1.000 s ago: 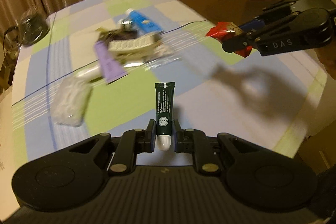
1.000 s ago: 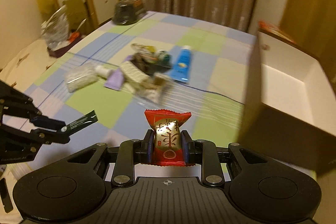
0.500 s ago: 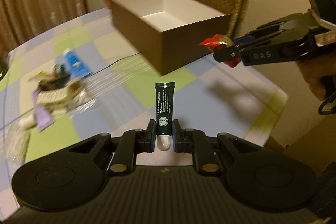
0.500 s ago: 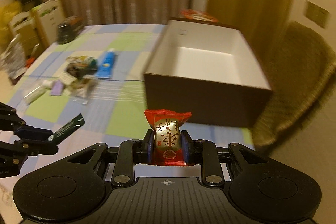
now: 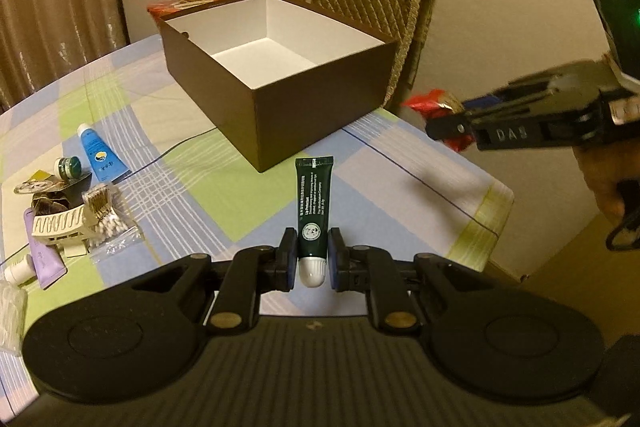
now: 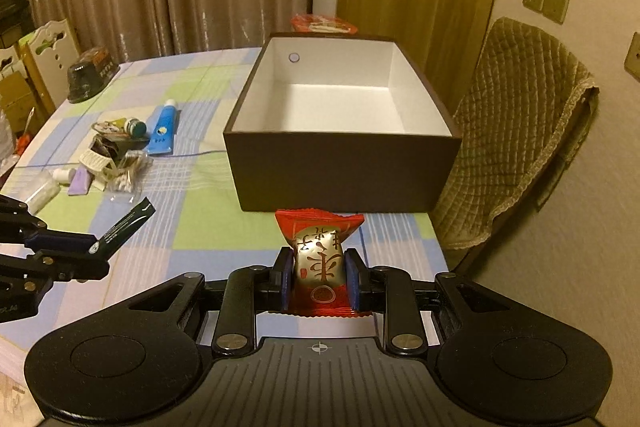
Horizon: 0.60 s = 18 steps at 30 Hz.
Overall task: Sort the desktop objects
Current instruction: 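Carry the green tube and red candy packet with both tools over the brown box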
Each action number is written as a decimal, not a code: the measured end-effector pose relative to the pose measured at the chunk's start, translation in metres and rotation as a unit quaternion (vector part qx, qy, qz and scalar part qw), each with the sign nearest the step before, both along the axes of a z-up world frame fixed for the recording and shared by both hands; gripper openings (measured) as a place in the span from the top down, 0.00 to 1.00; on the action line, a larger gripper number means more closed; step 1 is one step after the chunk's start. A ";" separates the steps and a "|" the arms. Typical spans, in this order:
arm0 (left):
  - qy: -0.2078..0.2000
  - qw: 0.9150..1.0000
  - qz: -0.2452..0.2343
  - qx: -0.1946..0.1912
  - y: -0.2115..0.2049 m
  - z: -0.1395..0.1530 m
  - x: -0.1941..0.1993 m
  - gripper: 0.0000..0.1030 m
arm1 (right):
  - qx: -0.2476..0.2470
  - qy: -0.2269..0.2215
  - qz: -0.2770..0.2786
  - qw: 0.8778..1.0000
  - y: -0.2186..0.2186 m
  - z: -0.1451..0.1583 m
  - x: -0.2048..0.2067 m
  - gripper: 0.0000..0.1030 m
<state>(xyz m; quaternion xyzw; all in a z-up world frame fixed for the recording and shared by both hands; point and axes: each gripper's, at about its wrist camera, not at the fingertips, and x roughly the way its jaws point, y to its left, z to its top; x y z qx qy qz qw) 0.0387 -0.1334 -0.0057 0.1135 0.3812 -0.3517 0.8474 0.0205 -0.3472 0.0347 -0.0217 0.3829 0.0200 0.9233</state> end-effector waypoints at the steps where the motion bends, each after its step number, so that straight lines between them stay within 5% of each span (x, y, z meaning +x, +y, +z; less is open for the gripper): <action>1: 0.000 1.000 0.002 -0.002 0.002 0.001 0.001 0.88 | 0.000 -0.002 -0.001 1.000 0.002 0.001 0.001 0.75; 11: -0.009 1.000 -0.004 -0.013 0.005 0.010 0.016 0.88 | 0.012 -0.010 -0.012 1.000 0.007 0.012 0.019 0.75; 18: -0.032 0.999 -0.006 -0.027 -0.022 0.029 0.048 0.88 | 0.018 -0.042 -0.003 0.999 -0.019 0.036 0.069 0.75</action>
